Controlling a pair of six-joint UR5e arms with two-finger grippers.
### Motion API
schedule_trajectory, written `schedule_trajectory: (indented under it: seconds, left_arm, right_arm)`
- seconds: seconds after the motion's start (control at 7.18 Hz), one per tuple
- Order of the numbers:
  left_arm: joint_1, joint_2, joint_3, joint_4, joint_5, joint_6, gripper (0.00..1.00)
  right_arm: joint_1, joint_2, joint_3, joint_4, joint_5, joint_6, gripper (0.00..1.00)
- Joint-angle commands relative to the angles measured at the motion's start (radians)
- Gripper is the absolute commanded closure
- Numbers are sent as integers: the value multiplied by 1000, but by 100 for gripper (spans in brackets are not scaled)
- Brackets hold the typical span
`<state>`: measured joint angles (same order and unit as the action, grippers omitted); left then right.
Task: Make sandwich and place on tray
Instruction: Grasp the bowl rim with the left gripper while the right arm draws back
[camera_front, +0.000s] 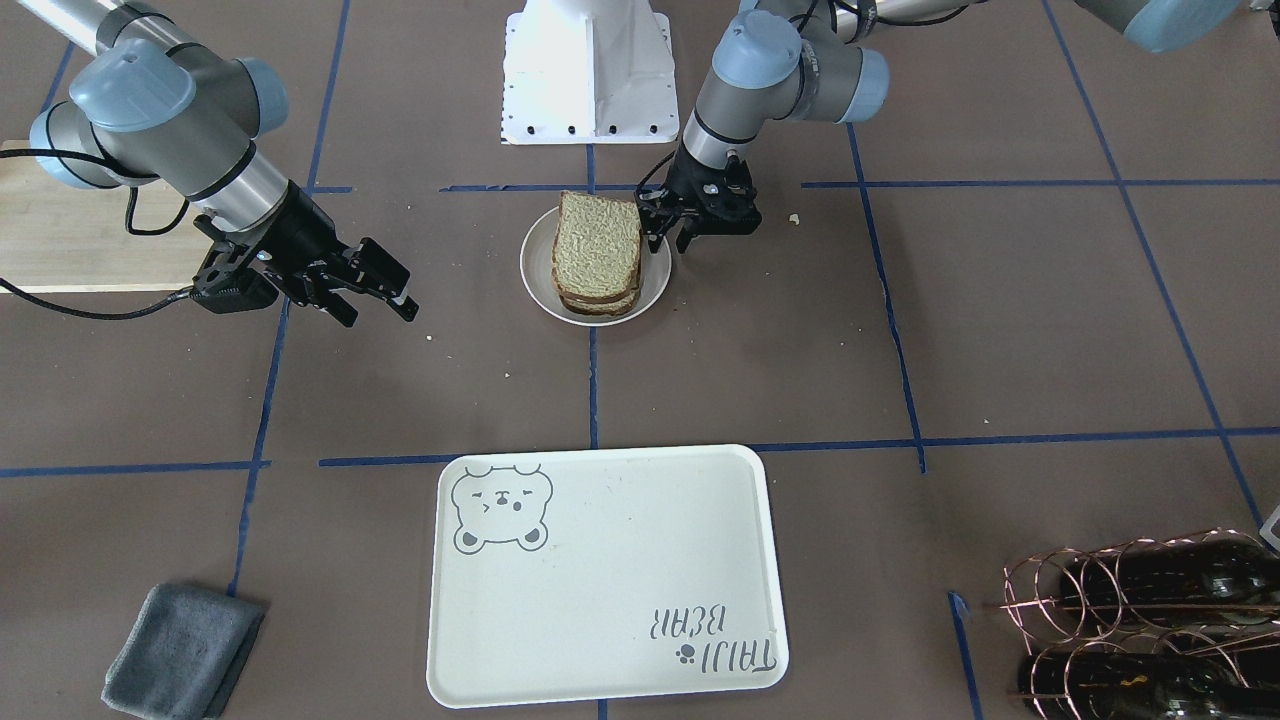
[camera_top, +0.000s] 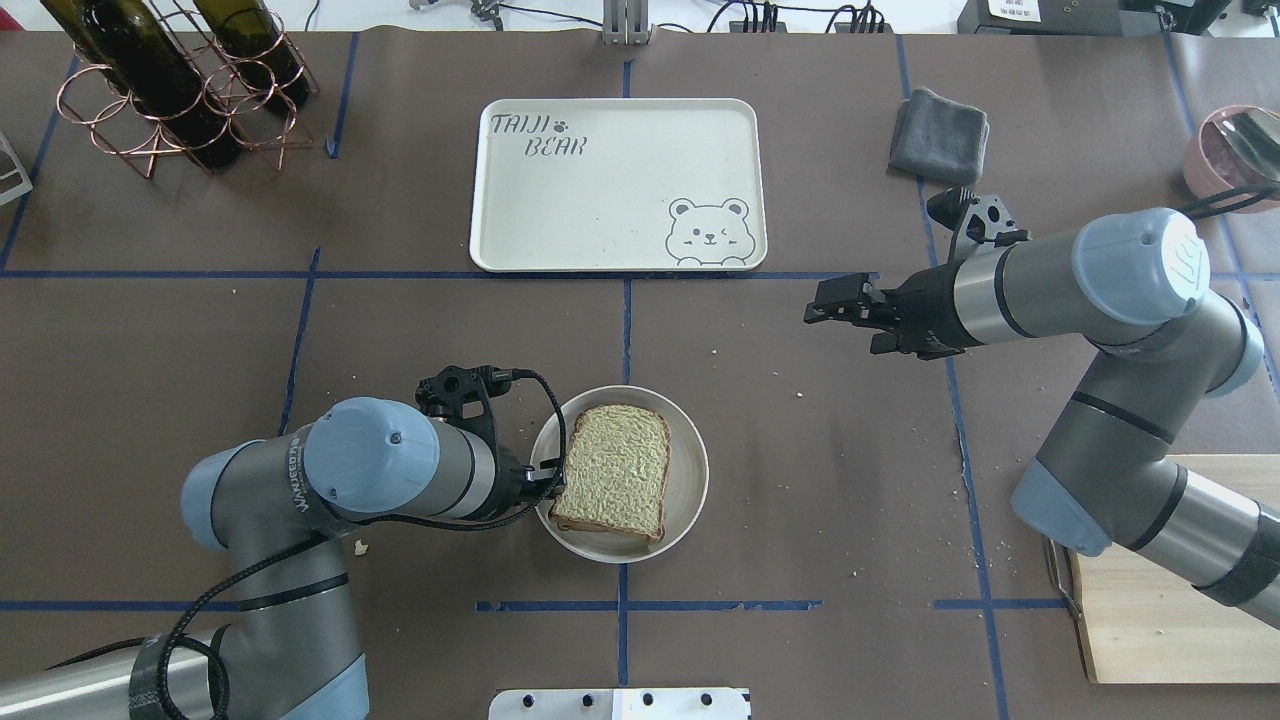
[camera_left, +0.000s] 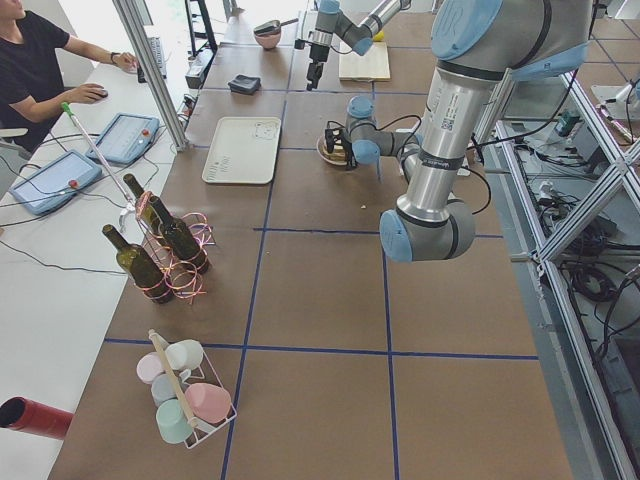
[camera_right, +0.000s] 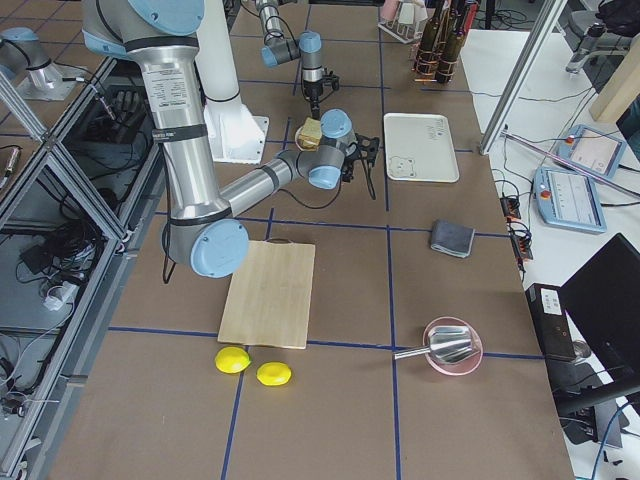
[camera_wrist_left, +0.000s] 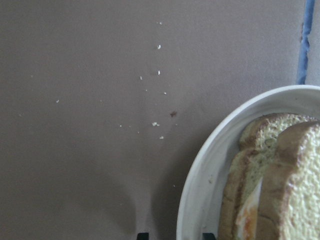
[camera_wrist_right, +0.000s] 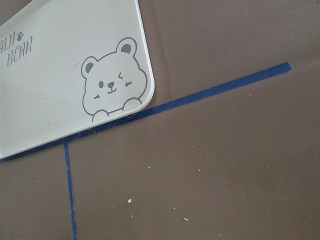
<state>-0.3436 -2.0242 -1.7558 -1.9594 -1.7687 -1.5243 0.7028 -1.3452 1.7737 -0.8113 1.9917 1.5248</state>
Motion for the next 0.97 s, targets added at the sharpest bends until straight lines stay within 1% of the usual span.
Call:
schedule_trajectory:
  seconds: [0.0, 0.14, 0.28, 0.42, 0.56, 0.7, 0.84]
  left_arm:
    - [0, -4, 9, -15, 0, 4, 58]
    - [0, -4, 22, -30, -1, 4, 64]
    - [0, -5, 24, -33, -1, 3, 77]
    - [2, -5, 27, -35, -1, 4, 84]
    - [2, -13, 29, -33, -1, 3, 96]
    - [2, -18, 27, -33, -3, 1, 100]
    - [2, -25, 22, -36, -3, -2, 100]
  right_arm:
    - [0, 0, 1, 0, -1, 0, 0]
    - [0, 0, 3, 0, -1, 0, 0]
    - [0, 0, 9, 0, -1, 0, 0]
    - [0, 0, 9, 0, -1, 0, 0]
    - [0, 0, 9, 0, -1, 0, 0]
    - [0, 0, 9, 0, 1, 2, 0]
    - [0, 0, 10, 0, 1, 2, 0]
